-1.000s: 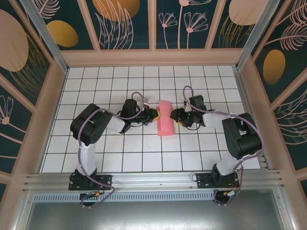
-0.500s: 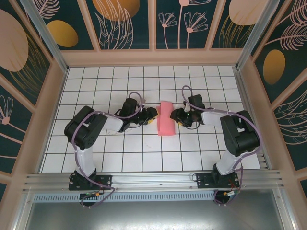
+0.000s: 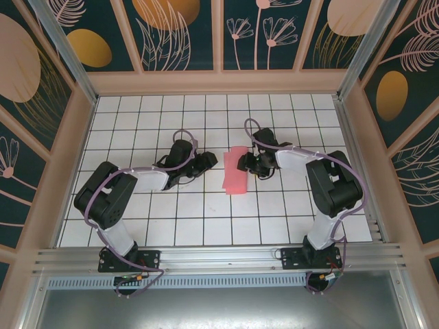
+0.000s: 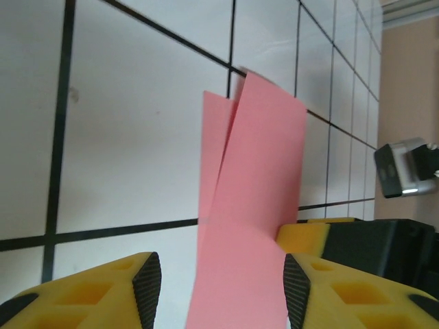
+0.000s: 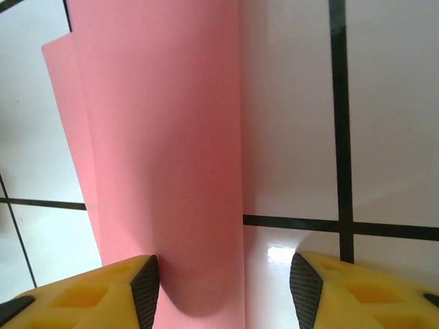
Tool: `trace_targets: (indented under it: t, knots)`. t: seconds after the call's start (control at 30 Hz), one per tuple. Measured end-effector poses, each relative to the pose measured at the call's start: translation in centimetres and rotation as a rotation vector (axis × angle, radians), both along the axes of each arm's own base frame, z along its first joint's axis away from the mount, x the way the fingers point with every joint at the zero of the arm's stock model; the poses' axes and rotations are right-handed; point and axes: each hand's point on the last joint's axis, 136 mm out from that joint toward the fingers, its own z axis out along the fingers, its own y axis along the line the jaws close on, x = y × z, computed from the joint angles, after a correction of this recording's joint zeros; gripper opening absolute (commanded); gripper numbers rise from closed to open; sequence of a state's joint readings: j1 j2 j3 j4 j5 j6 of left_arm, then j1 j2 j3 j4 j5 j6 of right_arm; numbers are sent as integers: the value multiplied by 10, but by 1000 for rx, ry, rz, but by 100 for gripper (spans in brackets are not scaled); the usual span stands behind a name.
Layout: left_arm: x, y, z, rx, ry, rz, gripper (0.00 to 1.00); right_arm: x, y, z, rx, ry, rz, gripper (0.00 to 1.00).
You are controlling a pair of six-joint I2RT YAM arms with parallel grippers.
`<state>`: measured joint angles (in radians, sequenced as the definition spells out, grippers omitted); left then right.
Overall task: Fold a paper plane with a square sheet of paper (pick it up from the middle)
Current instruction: Fold the square sheet of paper in half at the center of the table.
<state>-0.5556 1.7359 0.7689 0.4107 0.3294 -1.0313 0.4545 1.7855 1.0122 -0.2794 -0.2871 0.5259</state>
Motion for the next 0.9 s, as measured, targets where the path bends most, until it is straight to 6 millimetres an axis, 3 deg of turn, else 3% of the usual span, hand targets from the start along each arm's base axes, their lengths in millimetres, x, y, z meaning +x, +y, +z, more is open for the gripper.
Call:
trace_targets:
  t: [0.47,0.9]
  knots:
    - [-4,0,-3,8,3,-23,53,-4,1,1,2,-9,163,58]
    - [-7,-3,-2,3,1,-49,53,-2,1,-2,-29,41,210,60]
